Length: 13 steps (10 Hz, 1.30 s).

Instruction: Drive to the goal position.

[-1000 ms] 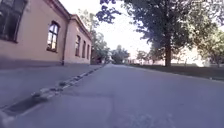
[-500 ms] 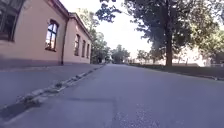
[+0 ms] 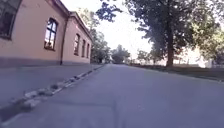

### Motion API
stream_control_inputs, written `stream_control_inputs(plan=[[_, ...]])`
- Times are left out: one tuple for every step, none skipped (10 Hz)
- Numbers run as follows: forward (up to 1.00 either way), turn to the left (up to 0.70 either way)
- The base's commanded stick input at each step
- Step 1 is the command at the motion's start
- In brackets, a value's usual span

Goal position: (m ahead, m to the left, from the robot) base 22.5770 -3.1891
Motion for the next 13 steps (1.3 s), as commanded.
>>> stream_control_inputs(plan=[[0.50, 0.00], [0.50, 0.00], [0.50, 0.00], [0.50, 0.00], [0.50, 0.00], [0.50, 0.00], [0.50, 0.00], [0.50, 0.00], [0.50, 0.00], [0.50, 0.00], [0.50, 0.00], [0.50, 0.00], [0.50, 0.00]])
